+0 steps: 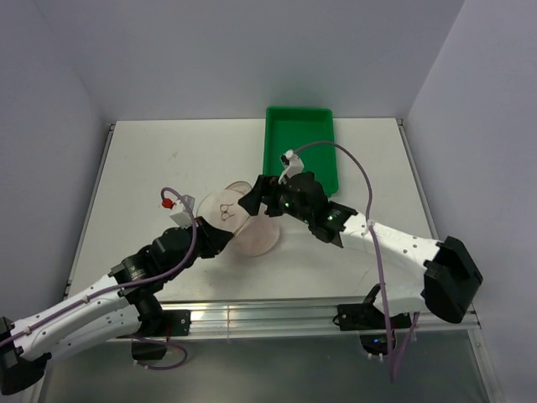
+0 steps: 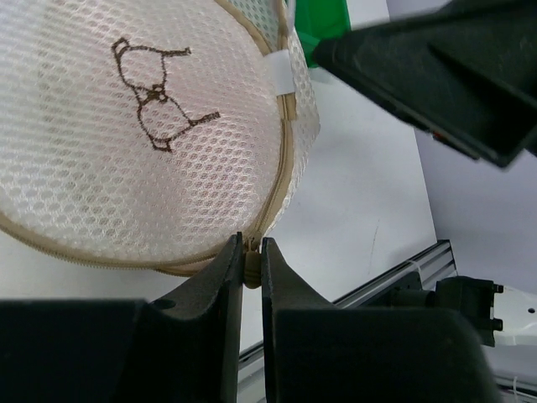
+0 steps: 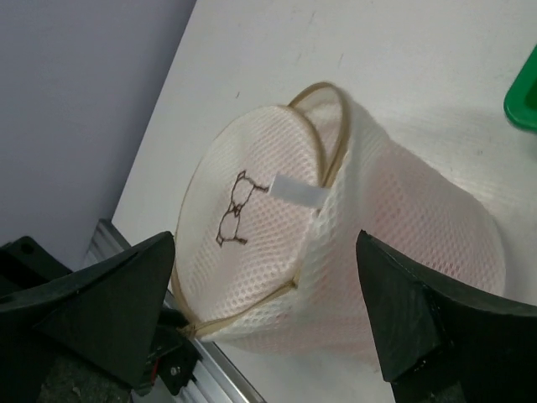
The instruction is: Place the bra in the laundry bag and zip it closed
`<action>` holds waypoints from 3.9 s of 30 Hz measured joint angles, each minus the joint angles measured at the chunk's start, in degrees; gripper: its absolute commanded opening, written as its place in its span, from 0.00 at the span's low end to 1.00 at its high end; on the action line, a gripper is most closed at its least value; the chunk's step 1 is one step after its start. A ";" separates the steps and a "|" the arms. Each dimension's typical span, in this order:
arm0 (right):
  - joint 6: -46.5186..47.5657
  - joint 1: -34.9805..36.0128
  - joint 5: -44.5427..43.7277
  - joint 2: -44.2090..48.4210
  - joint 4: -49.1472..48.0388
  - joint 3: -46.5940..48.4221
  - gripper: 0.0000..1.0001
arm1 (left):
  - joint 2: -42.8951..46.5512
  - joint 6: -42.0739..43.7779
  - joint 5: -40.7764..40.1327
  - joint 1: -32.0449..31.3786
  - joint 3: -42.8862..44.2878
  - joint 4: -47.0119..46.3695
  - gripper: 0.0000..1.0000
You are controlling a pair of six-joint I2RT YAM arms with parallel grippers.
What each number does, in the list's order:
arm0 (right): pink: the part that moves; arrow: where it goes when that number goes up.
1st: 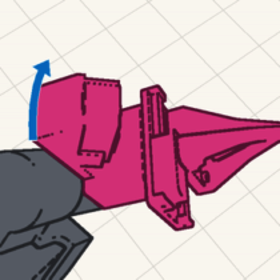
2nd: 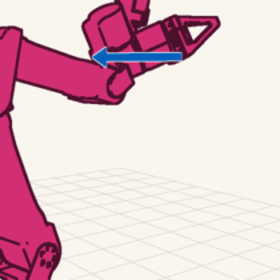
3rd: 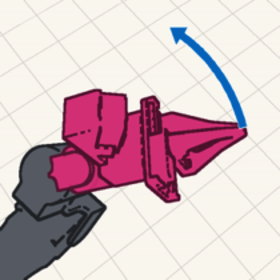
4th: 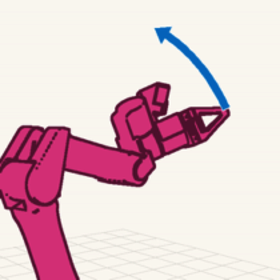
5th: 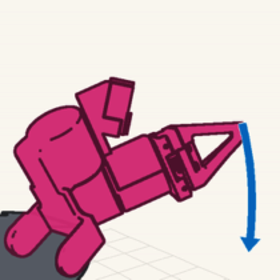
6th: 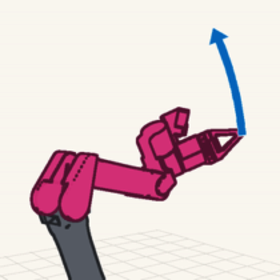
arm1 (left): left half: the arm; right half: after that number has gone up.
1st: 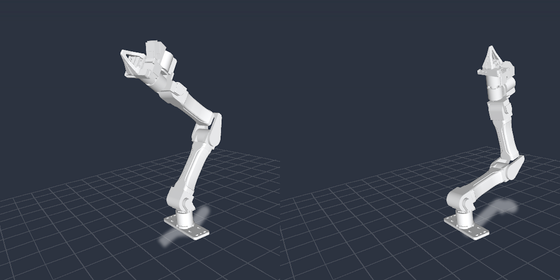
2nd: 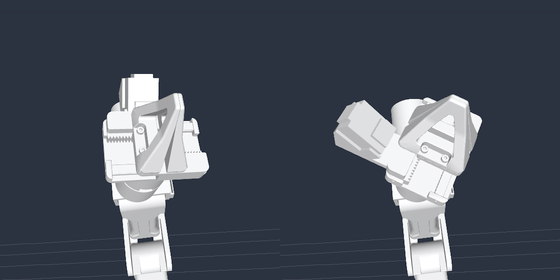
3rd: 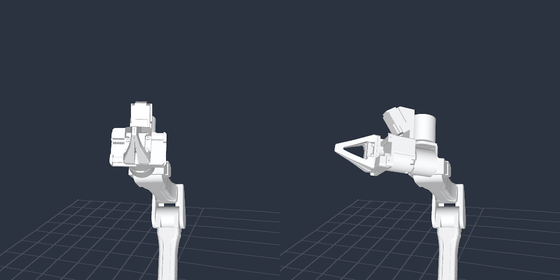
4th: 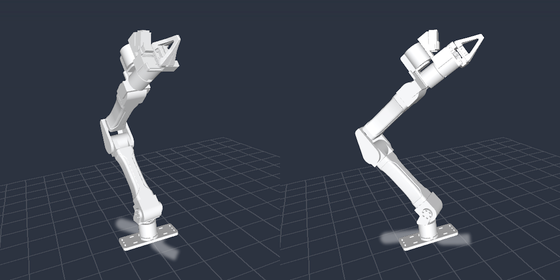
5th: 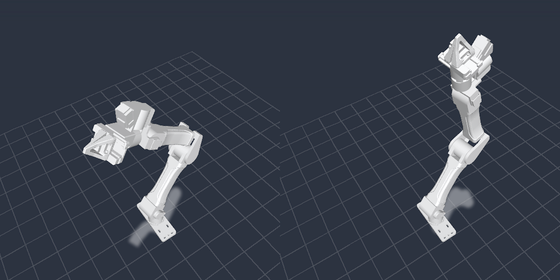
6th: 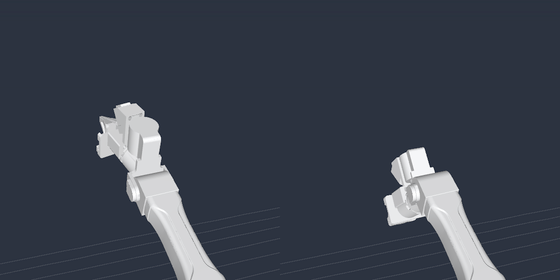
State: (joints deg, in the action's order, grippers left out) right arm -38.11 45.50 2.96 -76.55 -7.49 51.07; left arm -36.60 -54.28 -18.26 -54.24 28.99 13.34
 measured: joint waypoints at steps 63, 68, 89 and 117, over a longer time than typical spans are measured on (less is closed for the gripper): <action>-4.09 -10.38 9.53 7.10 3.21 -6.43 0.81 | 0.02 4.72 -19.10 -15.41 0.09 2.40 0.00; -6.32 -1.57 1.64 18.58 4.81 -12.02 0.81 | -8.44 6.56 -19.67 -17.03 3.37 -3.13 0.00; -16.85 5.68 -9.20 16.74 -1.53 -19.26 0.00 | -16.39 8.39 -19.96 -19.91 4.55 -13.99 0.00; -5.92 -6.36 2.73 18.36 2.97 -13.73 0.73 | -14.29 9.03 -21.99 -20.06 3.87 -5.55 0.00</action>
State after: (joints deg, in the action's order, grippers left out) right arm -44.03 39.13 5.69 -58.19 -4.51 37.34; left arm -50.89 -45.25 -40.25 -74.30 32.86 7.79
